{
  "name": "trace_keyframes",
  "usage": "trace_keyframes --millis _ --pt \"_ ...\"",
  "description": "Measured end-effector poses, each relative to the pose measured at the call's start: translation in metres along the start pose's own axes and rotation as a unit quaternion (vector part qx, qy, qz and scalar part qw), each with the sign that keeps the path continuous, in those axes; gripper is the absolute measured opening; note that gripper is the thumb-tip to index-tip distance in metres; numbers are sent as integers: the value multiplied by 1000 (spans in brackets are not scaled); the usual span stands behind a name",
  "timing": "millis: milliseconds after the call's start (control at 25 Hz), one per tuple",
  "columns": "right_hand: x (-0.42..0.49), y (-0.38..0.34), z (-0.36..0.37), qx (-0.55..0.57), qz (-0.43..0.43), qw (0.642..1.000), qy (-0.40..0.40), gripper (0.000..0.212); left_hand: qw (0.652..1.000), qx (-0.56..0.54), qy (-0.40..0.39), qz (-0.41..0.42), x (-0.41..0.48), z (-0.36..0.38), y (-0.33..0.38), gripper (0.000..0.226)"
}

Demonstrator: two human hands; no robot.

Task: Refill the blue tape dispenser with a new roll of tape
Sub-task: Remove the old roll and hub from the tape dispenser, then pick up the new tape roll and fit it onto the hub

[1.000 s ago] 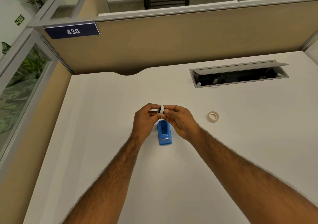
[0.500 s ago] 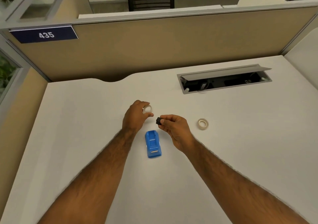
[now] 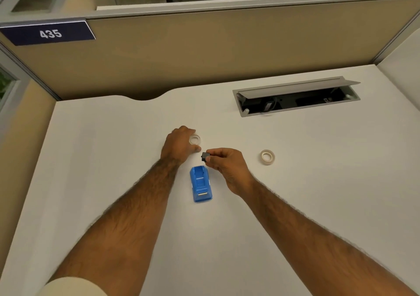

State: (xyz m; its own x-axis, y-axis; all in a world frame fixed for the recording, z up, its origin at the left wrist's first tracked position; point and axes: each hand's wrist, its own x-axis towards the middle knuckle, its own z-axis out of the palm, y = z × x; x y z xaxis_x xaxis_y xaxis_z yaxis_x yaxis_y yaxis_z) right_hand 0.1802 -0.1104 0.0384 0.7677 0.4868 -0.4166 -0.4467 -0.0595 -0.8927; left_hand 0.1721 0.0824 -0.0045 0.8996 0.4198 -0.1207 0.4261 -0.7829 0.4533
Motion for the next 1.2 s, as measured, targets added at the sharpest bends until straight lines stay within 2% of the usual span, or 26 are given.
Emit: trace_keyframes --millis 120,240,360,480,680,760,880,960,1040,1080,1120,1200 --pt "-3 1 3 -8 0 1000 8 17 996 -83 22 -29 -19 -11 4 53" --pt "-6 1 7 -10 -1 1000 13 14 966 -239 82 -55 -50 -26 15 34" --pt "-10 -1 10 -13 -13 1000 5 16 932 -348 21 -96 -81 -39 27 27" --pt "-17 -3 13 -55 -30 998 -4 18 914 -378 -45 -141 -104 -46 32 27" --pt "-27 -6 12 -120 -48 992 -11 18 854 -483 -83 -176 -118 -48 36 19" --pt "-30 -7 8 -148 -56 987 -21 17 839 -502 -86 -190 -121 -48 39 13" --pt "-31 -13 -3 -181 -67 980 -50 18 836 -504 -76 -203 -122 -46 44 12" --pt "-27 -20 -20 -195 -83 977 -12 14 828 -517 -65 -206 -122 -47 42 9" --pt "-20 -27 -50 -279 -115 948 98 14 824 -522 -53 -211 -122 -51 37 5" --pt "-17 -29 -68 -349 -130 916 151 17 826 -520 -47 -214 -122 -53 34 3" --pt "-15 -28 -87 -420 -138 878 182 23 827 -518 -41 -217 -123 -54 31 3" --pt "-14 -21 -116 -549 -99 808 187 39 827 -516 -33 -220 -124 -56 26 3"
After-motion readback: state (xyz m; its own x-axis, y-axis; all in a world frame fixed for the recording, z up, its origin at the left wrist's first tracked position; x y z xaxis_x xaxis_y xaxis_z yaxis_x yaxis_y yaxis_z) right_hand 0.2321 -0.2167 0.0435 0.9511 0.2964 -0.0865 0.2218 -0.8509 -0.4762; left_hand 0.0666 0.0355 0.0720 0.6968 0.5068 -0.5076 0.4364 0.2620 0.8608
